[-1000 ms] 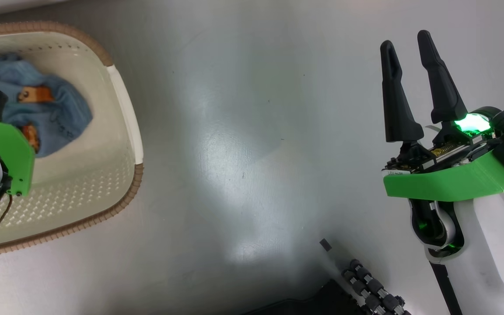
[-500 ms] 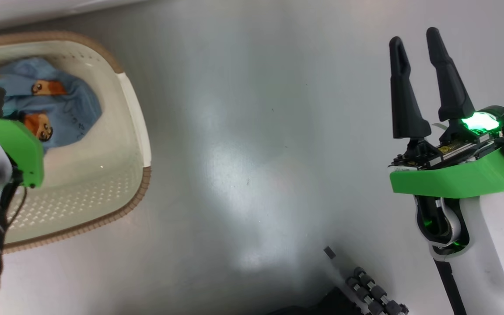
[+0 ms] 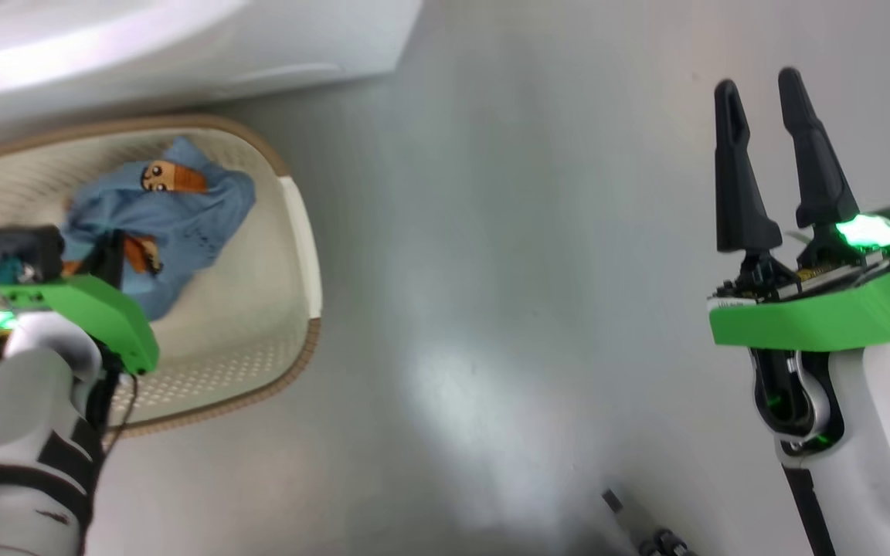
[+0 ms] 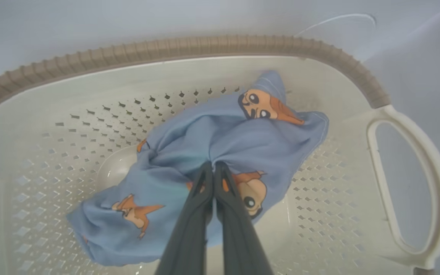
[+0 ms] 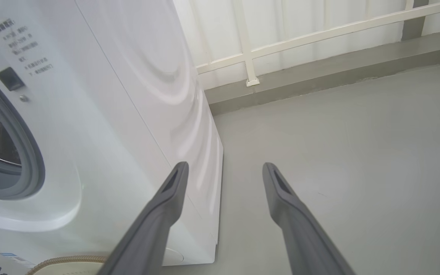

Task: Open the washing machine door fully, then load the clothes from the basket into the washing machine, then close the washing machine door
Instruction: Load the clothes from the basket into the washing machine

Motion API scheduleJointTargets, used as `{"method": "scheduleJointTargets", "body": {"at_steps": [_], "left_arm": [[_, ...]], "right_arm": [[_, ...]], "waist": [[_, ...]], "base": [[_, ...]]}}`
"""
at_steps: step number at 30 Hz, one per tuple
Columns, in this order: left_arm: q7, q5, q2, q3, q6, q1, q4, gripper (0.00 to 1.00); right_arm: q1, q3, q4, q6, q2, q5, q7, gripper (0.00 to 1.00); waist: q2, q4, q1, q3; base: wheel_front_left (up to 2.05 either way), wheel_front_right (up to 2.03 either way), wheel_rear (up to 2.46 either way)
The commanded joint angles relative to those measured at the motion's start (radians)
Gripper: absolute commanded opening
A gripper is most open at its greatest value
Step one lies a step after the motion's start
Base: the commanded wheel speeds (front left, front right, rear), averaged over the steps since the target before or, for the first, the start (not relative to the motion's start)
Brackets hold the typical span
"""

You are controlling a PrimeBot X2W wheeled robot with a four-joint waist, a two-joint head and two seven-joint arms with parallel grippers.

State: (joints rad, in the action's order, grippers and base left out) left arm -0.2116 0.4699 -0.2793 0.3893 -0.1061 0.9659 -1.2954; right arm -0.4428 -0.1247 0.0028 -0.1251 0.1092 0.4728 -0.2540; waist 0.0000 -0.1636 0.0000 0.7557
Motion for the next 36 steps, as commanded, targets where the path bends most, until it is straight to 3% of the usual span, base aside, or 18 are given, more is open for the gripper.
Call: {"method": "scheduleJointTargets", "body": {"at_steps": [1,8,25,36], "left_arm": [[-0.021,0.018,-0.033,-0.028,-0.003,-0.044,0.006,0.00],[-0.049,0.042,-0.003,-0.048,-0.015,-0.124,0.058,0.00],[-0.050,-0.044,-0.025,-0.232,0.004,-0.400,0.450,0.00],[-0.050,-0.116,-0.002,-0.382,-0.002,-0.563,0.734,0.00]], "right_arm": [[0.051,-0.012,-0.014,-0.006,0.008,-0.008,-0.008,1.00],[0.120,0.013,0.009,-0.006,0.021,-0.006,-0.008,1.00],[0.285,0.049,0.040,-0.006,0.061,0.002,-0.008,1.00],[0.338,0.081,0.039,-0.006,0.082,0.002,-0.008,1.00]], "waist": [[0.0000,0.047,0.0000,-0.078],[0.0000,0.084,0.0000,-0.198],[0.0000,0.115,0.0000,-0.445],[0.0000,0.124,0.0000,-0.517]], "base": [[0.00,0.00,0.00],[0.00,0.00,0.00],[0.00,0.00,0.00],[0.00,0.00,0.00]]}}
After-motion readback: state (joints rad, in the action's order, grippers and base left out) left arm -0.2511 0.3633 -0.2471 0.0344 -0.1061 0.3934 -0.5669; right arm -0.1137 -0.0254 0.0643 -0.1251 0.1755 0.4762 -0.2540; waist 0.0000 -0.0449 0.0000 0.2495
